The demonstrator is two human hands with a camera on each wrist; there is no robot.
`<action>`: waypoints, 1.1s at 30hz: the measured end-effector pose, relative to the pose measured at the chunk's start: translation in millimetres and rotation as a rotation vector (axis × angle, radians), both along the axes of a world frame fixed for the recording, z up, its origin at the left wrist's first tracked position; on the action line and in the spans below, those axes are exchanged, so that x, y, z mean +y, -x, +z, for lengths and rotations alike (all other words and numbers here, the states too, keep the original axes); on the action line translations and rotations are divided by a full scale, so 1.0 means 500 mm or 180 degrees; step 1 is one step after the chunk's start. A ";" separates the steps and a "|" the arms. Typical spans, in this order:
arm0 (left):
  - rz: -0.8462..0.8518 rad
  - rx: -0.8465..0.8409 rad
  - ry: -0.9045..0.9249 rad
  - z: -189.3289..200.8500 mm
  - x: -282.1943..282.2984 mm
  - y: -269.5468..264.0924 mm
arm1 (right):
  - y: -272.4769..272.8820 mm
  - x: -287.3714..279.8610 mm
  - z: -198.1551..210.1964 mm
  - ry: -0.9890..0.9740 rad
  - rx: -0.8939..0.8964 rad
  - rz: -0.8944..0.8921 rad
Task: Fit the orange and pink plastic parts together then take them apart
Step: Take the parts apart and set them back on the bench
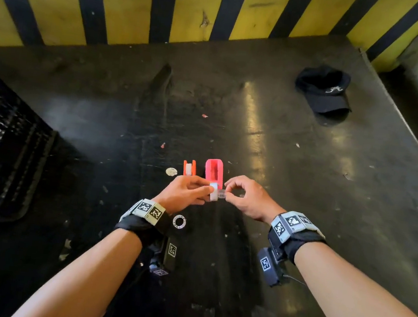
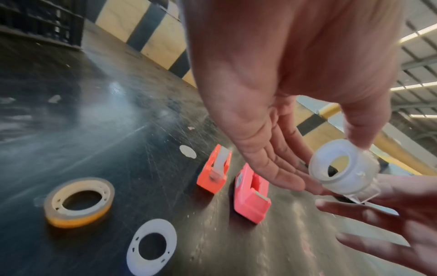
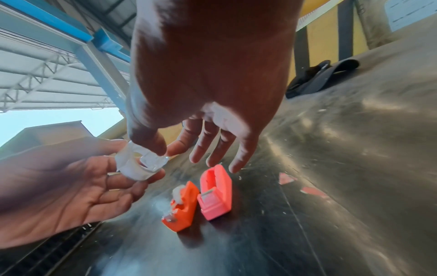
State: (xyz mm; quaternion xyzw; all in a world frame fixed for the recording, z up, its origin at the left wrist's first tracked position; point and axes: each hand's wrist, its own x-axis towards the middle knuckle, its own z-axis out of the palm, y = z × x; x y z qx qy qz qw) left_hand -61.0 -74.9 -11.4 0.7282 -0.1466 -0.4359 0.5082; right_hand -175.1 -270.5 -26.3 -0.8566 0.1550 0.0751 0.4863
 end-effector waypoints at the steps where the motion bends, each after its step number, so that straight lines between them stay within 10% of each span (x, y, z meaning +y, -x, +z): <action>1: 0.0021 0.0000 0.0024 0.002 0.005 -0.004 | -0.007 0.003 0.005 -0.0019 -0.0033 0.0020; 33: -0.0328 -0.0883 0.0057 0.020 0.040 -0.005 | -0.051 0.031 0.032 -0.0112 0.0453 0.0151</action>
